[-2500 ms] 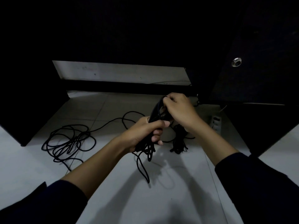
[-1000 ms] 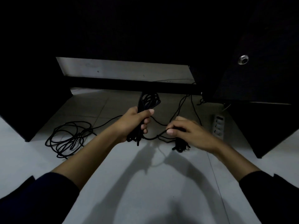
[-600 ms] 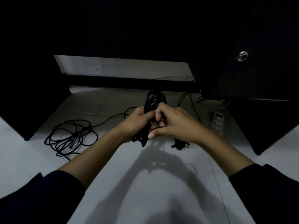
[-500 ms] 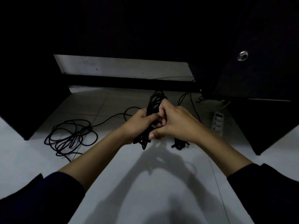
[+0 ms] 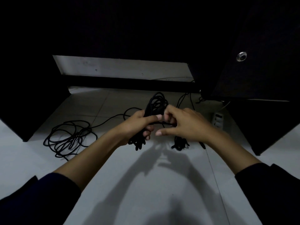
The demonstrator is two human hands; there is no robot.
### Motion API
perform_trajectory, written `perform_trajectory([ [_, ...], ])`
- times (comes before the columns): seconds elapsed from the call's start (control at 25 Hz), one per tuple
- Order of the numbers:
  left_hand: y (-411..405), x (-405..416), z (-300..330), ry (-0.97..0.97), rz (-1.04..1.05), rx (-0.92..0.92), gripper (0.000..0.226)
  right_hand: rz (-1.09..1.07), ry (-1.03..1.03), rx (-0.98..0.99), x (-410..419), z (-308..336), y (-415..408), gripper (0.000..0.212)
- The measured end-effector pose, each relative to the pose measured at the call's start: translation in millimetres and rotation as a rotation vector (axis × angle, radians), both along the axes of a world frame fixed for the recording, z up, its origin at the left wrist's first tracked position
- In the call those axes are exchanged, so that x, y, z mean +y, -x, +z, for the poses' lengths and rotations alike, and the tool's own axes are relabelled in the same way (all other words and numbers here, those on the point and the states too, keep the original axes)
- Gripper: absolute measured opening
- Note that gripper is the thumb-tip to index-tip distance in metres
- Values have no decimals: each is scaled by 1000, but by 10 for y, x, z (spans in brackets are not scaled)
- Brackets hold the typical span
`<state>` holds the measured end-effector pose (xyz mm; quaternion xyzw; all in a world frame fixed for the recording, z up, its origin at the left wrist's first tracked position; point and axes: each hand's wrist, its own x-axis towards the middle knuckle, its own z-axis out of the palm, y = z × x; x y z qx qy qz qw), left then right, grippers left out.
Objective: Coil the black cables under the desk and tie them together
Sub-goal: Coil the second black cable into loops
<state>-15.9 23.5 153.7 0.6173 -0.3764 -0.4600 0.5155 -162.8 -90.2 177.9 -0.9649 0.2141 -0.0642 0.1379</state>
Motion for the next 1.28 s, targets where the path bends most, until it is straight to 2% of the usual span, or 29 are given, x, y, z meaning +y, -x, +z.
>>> perform_trajectory([
  [0.12,-62,59,33,-85,-57,42,18,-26,50,9,-133,-11,112,34],
  [0.28,-46,99,50,-144,-166,4,11,-35,102,-54,-167,-8,96,38],
  [0.4,-59,85,43,-7,-66,78,42,-70,96,-38,-183,-38,93,40],
  [0.44,-75,82,40,42,-21,119,45,-85,85,-3,-200,-55,116,38],
  [0.52,-133,83,24,127,82,213,38,-89,-95,38,-212,-87,197,32],
  [0.6,-186,87,0,173,162,268,35,-54,-445,14,-181,-119,271,24],
  [0.68,-182,82,-45,189,191,291,33,-13,-671,-40,-141,-174,277,22],
  [0.88,2,-6,-124,222,159,303,31,-104,-885,-415,21,-331,68,12],
  [1.0,90,-45,-122,227,136,312,25,-138,-817,-580,54,-292,-37,6],
  [1.12,170,-78,-153,229,138,286,18,-161,-521,-592,97,-242,-117,8],
  [1.2,199,-93,-161,229,157,271,25,-176,-331,-604,145,-208,-134,12],
  [1.28,217,-88,-158,217,163,274,29,-181,-269,-651,178,-171,-146,11],
])
